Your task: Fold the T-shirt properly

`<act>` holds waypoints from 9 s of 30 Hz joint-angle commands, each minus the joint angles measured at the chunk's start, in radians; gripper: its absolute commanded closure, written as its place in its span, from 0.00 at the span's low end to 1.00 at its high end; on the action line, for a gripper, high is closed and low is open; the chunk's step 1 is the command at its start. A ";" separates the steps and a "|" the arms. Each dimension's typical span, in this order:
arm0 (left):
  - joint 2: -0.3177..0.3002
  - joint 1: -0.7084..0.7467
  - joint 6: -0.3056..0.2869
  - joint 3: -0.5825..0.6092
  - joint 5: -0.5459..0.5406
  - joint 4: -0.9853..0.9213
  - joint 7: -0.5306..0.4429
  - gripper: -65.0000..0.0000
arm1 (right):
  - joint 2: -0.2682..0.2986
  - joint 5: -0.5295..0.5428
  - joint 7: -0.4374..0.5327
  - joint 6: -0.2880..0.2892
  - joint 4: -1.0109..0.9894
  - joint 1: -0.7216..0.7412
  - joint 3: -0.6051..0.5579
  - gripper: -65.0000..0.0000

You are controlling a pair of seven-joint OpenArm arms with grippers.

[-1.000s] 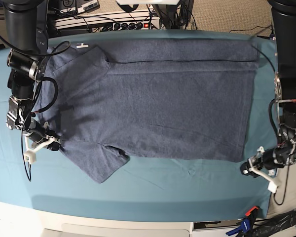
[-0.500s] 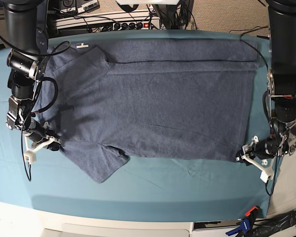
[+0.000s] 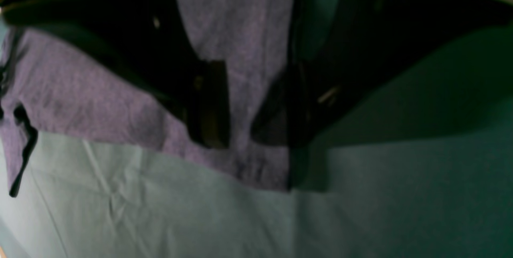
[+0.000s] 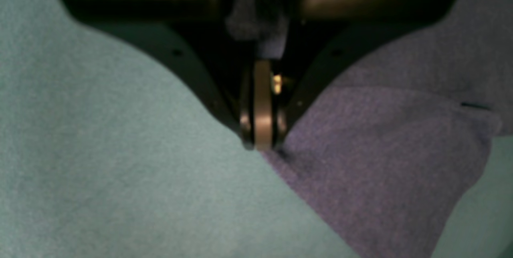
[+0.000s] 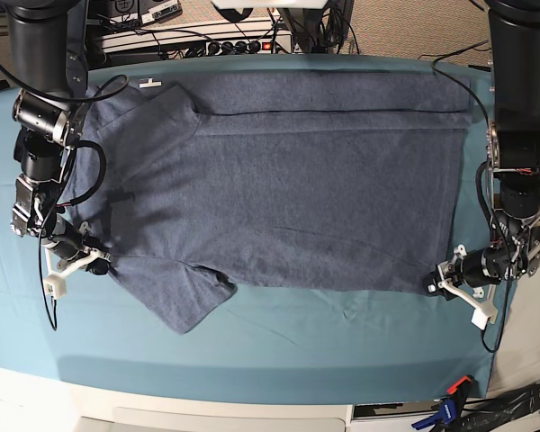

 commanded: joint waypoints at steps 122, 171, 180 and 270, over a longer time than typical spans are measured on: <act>-0.440 0.211 -0.275 0.001 -0.685 0.604 0.723 1.00 | -0.011 0.680 -0.683 0.020 0.966 -0.582 0.063 0.59; -0.440 0.211 -0.275 0.001 -0.685 0.604 0.708 1.00 | -0.113 0.278 -0.476 0.020 0.967 -0.313 0.081 1.00; -0.428 0.211 -0.275 0.001 -0.685 0.604 0.708 1.00 | -0.113 0.163 -0.347 0.020 0.827 -0.256 0.080 1.00; -0.288 0.364 -0.275 0.001 -0.676 0.604 0.570 1.00 | 0.020 0.436 -0.523 0.020 0.920 -0.549 0.081 1.00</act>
